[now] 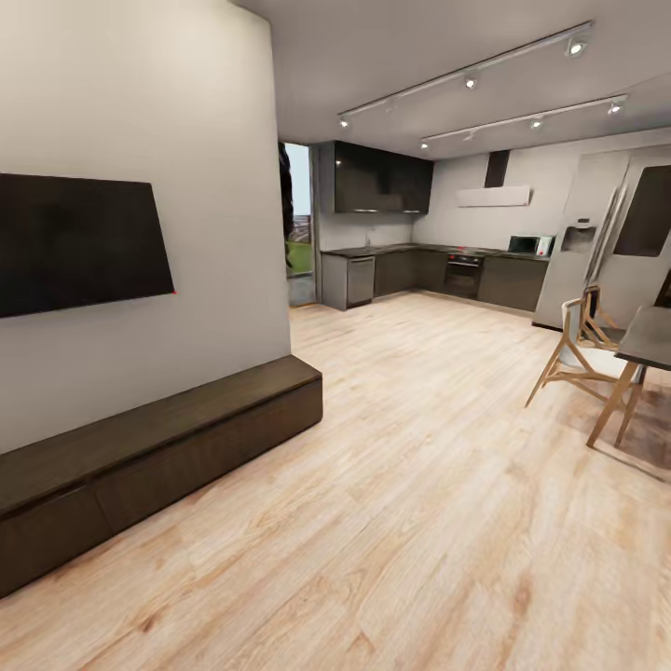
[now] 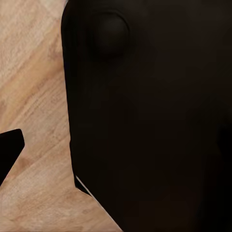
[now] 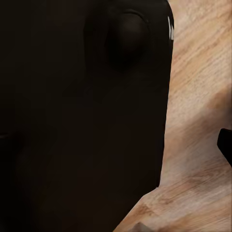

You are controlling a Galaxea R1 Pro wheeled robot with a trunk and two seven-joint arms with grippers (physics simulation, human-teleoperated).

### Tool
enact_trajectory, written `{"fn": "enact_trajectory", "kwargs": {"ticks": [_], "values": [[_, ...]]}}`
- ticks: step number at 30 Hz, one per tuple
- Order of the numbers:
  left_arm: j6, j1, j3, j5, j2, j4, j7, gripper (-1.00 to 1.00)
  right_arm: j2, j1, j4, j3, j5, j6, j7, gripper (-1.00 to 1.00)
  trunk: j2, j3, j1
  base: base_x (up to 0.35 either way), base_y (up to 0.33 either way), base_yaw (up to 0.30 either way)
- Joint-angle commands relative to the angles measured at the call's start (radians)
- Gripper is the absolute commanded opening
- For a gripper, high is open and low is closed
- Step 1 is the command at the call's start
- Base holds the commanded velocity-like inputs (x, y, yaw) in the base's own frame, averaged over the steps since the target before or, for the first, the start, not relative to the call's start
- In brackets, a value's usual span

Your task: Place each of the two pumpkins and all three candles from the living room inside a cabinet in the living room (use any cabinet), then make sure every cabinet is closed, and position the cauldron so it is next to a table in the living room.

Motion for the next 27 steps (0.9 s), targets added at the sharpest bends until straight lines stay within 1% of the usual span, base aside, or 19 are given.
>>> {"fn": "enact_trajectory", "kwargs": {"ticks": [1, 4, 11, 17, 27], "values": [[-0.005, 0.005, 0.001, 0.005, -0.003, -0.005, -0.005, 1.0, -0.005, -0.006, -0.006, 0.005, 0.002, 0.005, -0.004, 1.0, 0.0, 0.0, 0.0, 0.0, 0.0, 0.0], [-0.01, 0.017, 0.001, 0.004, -0.003, -0.006, -0.005, 1.0, -0.006, -0.023, -0.019, 0.008, 0.003, 0.008, -0.003, 1.0, 0.0, 0.0, 0.0, 0.0, 0.0, 0.0], [-0.011, 0.024, 0.004, 0.004, -0.003, -0.017, -0.005, 1.0, -0.023, -0.063, -0.056, 0.006, 0.003, -0.007, -0.004, 1.0, 0.0, 0.0, 0.0, 0.0, 0.0, 0.0], [-0.01, 0.024, 0.004, 0.004, -0.003, -0.018, -0.005, 1.0, -0.026, -0.098, -0.09, 0.006, 0.003, -0.007, -0.003, 1.0, 0.0, 0.0, 0.0, 0.0, 0.0, 0.0], [-0.011, 0.024, 0.004, 0.005, -0.003, -0.019, -0.005, 1.0, -0.025, -0.1, -0.092, 0.005, 0.004, -0.011, -0.004, 1.0, 0.0, 0.0, 0.0, 0.0, 0.0, 0.017]]}}
